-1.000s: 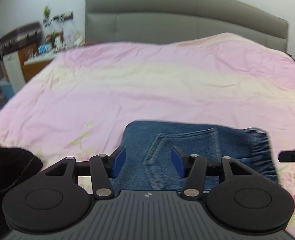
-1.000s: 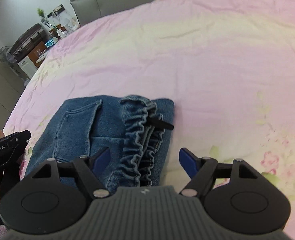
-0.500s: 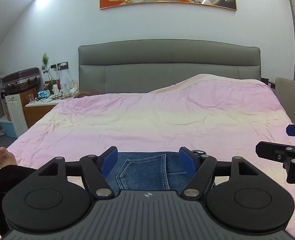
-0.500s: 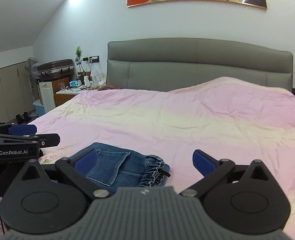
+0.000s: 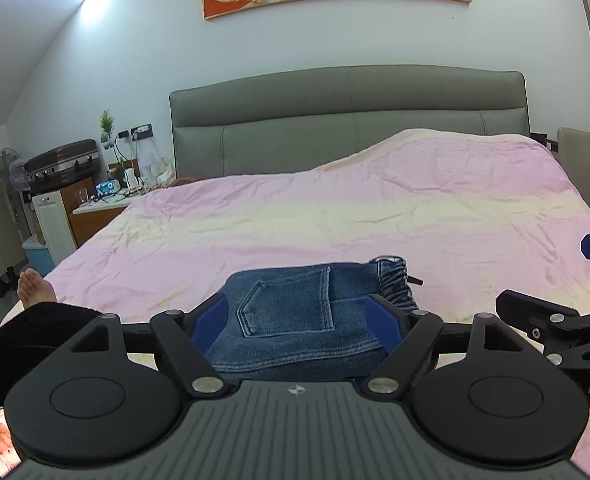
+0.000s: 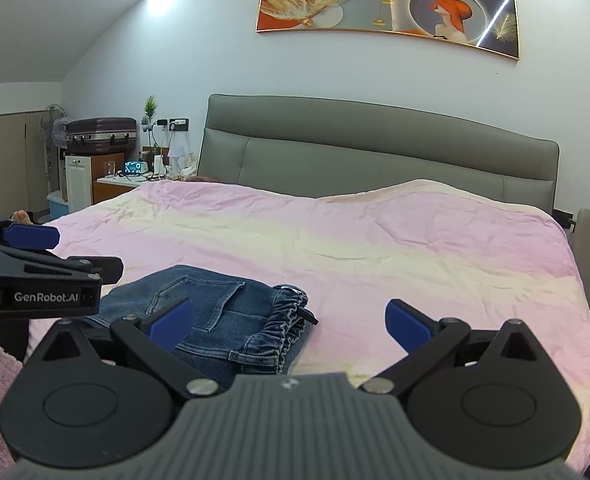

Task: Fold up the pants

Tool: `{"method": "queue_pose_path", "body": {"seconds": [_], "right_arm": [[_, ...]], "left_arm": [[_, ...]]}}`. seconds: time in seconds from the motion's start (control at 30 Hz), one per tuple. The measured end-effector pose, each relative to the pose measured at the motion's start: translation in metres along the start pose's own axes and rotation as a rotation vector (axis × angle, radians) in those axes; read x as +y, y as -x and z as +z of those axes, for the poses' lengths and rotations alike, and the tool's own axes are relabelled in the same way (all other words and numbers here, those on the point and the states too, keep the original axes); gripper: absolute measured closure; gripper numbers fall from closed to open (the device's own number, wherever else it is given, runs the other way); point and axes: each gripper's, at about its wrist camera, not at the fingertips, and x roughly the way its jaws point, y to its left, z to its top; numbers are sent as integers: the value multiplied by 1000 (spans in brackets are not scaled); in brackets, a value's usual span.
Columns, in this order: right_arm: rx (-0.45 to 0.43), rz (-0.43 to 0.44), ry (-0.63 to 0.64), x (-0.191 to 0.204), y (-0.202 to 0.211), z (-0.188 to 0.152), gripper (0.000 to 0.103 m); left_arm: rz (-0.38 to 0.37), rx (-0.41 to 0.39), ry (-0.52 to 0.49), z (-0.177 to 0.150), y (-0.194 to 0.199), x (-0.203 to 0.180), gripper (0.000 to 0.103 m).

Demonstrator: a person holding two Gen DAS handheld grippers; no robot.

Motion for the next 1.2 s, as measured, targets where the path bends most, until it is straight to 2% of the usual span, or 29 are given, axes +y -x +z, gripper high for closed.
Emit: {"method": "queue_pose_path", "body": {"seconds": [0.43, 0.8, 1.2], "right_arm": [[105, -11, -18, 1, -26, -30, 5], [125, -15, -30, 0, -32, -31, 5], [97, -16, -42, -1, -24, -28, 5]], "left_arm": [[-9, 113, 17, -28, -15, -3, 12], [-14, 158, 57, -30, -17, 3, 12], [-16, 150, 52, -26, -13, 1, 12]]}}
